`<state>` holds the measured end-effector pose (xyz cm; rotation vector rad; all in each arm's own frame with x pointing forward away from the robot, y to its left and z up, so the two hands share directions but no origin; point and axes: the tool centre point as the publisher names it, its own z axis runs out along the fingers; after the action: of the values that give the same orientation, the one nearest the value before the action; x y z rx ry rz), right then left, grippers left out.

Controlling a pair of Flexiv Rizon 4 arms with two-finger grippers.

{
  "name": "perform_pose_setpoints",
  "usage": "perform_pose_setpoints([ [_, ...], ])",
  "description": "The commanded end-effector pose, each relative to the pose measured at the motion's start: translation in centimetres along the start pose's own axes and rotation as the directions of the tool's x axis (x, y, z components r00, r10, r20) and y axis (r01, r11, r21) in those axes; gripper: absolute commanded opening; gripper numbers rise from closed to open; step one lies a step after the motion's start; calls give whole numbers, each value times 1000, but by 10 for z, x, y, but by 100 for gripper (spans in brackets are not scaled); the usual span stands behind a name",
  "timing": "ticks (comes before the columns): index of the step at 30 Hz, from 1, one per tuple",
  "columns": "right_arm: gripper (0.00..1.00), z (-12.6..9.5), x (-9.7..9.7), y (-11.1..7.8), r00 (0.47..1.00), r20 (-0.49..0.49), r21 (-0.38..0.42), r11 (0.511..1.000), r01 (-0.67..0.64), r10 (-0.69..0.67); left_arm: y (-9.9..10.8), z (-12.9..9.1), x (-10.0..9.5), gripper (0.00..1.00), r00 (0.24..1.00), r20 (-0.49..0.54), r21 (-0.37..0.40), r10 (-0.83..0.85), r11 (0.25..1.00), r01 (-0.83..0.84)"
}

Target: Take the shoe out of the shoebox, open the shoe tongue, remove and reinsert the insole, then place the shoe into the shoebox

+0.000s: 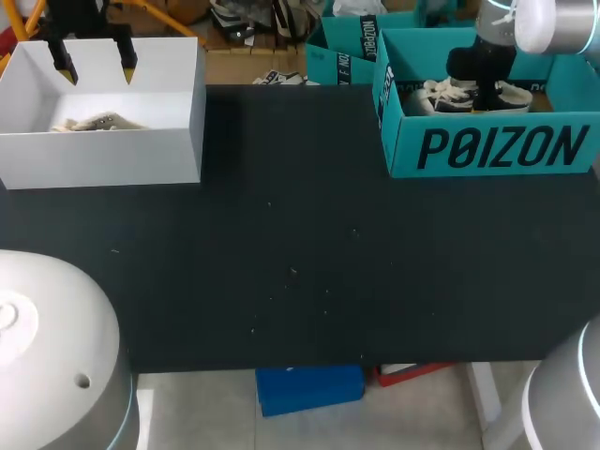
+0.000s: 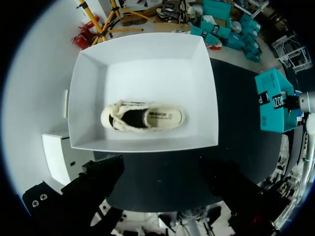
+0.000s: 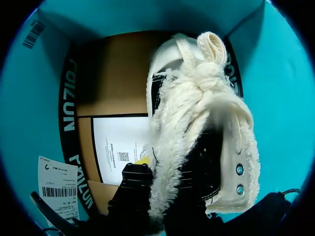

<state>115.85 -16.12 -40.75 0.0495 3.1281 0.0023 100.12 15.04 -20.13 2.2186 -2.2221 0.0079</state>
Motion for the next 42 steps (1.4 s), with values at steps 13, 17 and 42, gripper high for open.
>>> perform_pose_setpoints([
  [13,0,-90,11,-13,996,80,73,996,-47,41,1,-1,0,100,1000,2,-2,0,1000,0],
  [17,0,-119,16,-12,992,109,112,991,-73,61,1,-1,0,100,1000,2,-2,0,1000,0],
  [42,0,-287,144,71,935,353,216,969,-117,34,1,-1,0,100,1000,2,-2,0,1000,0],
])
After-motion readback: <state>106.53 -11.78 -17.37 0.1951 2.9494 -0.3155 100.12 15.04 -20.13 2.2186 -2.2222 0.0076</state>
